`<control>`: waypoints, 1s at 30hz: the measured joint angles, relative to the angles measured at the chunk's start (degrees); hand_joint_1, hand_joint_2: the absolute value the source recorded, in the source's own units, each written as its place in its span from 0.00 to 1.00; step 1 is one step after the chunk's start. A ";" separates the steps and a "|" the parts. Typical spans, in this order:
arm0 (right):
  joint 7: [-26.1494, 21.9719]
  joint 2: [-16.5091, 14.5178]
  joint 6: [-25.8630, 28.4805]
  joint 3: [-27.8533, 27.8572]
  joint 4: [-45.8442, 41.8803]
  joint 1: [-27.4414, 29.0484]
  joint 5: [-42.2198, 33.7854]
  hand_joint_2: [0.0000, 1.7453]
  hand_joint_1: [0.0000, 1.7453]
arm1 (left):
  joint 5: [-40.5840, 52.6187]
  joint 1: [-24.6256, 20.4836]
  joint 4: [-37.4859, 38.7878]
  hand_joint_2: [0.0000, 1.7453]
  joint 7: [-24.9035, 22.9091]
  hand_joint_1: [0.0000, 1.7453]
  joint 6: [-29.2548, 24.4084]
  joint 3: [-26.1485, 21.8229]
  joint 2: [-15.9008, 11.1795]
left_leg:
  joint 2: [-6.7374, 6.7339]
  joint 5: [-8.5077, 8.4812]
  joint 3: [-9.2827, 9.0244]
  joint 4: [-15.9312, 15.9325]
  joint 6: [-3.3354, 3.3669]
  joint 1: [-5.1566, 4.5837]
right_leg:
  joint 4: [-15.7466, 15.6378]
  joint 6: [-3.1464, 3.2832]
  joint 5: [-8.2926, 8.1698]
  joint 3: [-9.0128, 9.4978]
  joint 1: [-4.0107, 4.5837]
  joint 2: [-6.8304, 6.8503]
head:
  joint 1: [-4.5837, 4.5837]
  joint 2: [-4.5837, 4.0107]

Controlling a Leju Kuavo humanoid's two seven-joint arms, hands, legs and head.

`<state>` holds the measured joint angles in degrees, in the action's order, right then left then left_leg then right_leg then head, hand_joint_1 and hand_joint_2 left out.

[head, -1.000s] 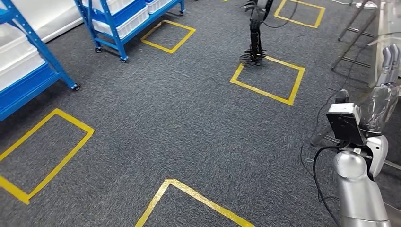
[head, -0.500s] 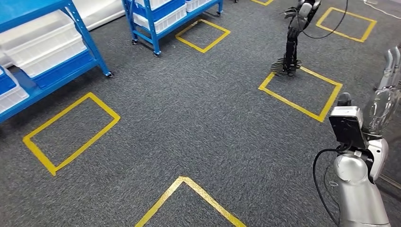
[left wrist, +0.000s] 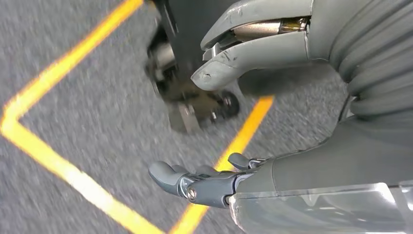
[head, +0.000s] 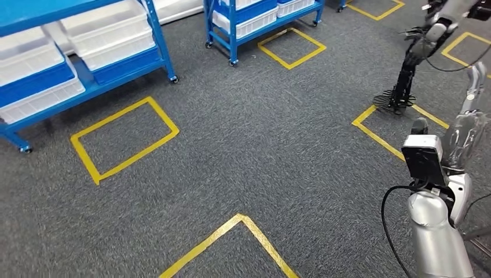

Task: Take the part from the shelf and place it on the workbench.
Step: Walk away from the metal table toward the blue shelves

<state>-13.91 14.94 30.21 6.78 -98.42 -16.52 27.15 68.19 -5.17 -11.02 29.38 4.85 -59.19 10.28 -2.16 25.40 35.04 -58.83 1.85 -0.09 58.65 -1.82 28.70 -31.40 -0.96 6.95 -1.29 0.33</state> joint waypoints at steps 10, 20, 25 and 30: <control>-0.86 -0.45 -0.03 0.08 0.37 0.86 -1.40 0.00 0.00 | 0.09 -0.03 0.00 1.00 0.01 0.00 -0.13 -0.02 0.04 | 6.24 -0.39 -0.35 0.20 1.14 0.07 | 6.43 -0.02 0.29 -4.36 -0.33 -7.42 | 0.07 0.00; -3.65 -1.09 -1.54 2.84 0.59 3.30 -8.61 0.00 0.00 | 0.15 0.22 0.00 1.00 0.05 0.00 -0.25 -0.02 -0.03 | 3.37 6.25 5.39 -11.89 -1.44 0.14 | -0.01 2.34 -1.33 -1.53 -0.21 -6.86 | -0.11 0.00; -4.20 -1.80 -2.03 5.08 1.14 4.91 -10.68 0.00 0.00 | 0.21 0.33 0.01 1.00 0.05 0.00 -0.28 -0.02 -0.03 | 2.50 2.35 2.93 -7.54 -1.15 0.27 | 0.09 2.18 -1.09 -1.33 -0.13 -6.03 | -0.12 0.00; -4.20 -2.18 -2.64 6.60 1.87 5.40 -12.23 0.00 0.00 | 0.34 0.25 0.00 1.00 0.10 0.00 -0.32 -0.04 -0.05 | 2.37 0.52 -1.01 0.35 0.01 -0.18 | 0.07 0.86 -0.97 -1.46 0.13 -5.89 | -0.11 0.00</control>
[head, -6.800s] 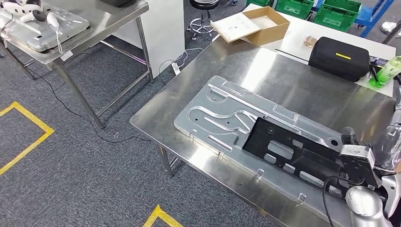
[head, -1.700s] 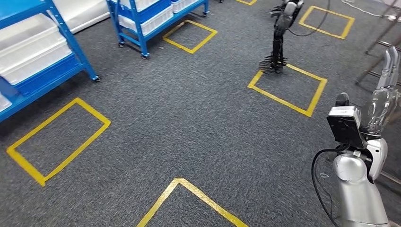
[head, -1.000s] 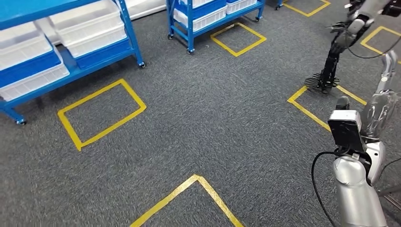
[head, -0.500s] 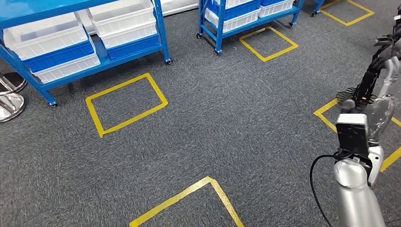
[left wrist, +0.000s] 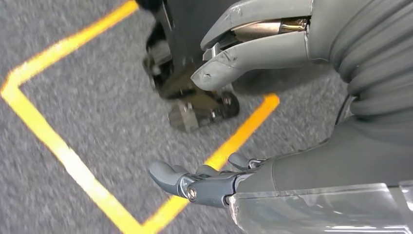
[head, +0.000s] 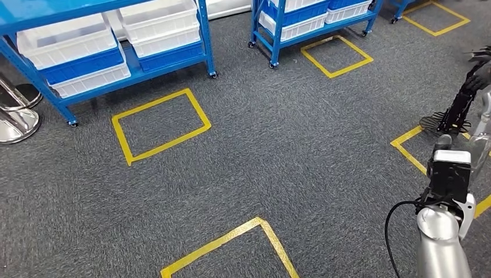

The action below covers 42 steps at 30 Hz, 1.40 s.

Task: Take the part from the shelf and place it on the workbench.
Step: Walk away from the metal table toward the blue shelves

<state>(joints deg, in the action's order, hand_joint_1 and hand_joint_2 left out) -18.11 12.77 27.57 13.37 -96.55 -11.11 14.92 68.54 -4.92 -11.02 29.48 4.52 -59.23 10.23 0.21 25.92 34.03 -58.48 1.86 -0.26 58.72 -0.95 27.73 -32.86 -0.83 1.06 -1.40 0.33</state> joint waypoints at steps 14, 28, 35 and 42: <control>-1.55 -0.07 -3.93 10.85 15.15 -1.04 -3.75 0.00 0.00 | 0.83 -0.06 0.00 1.00 -0.02 0.00 0.09 -0.01 0.10 | 0.80 0.34 -0.04 -0.41 0.09 -0.03 | 0.78 -0.84 -0.27 -1.09 -0.40 -1.12 | 0.05 0.00; -3.56 -0.20 -6.41 16.82 29.08 -2.07 -4.59 0.00 0.00 | 1.10 -0.13 0.00 1.00 -0.02 0.00 0.04 -0.01 0.09 | 0.19 0.75 -0.12 -1.37 -0.01 0.02 | 0.62 0.51 -0.20 -0.57 -0.15 -0.46 | 0.02 0.00; -4.93 -0.28 -6.94 19.30 37.50 -3.36 -4.35 0.00 0.00 | 0.92 -0.31 0.00 1.00 -0.08 0.00 0.02 -0.04 0.08 | 0.19 -0.20 -1.17 1.17 1.47 0.16 | 7.72 -1.33 4.36 -3.78 -0.46 -0.78 | 0.07 0.00; -7.59 -0.74 -7.30 21.52 46.88 -2.96 -4.74 0.00 0.00 | 0.84 -0.09 0.00 1.00 -0.15 0.00 0.02 -0.15 0.07 | 0.32 0.59 -0.92 0.01 0.97 -0.07 | 3.47 -1.60 -0.03 -2.17 -0.74 -0.98 | 0.04 0.00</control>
<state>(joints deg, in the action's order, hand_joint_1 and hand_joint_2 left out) -25.70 12.03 20.27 34.89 -49.68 -14.07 10.19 69.37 -5.01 -11.02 29.33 4.55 -59.38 10.31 0.53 26.50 33.11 -58.47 2.84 -0.34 62.19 -2.55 27.69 -35.03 -1.57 0.08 -1.36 0.33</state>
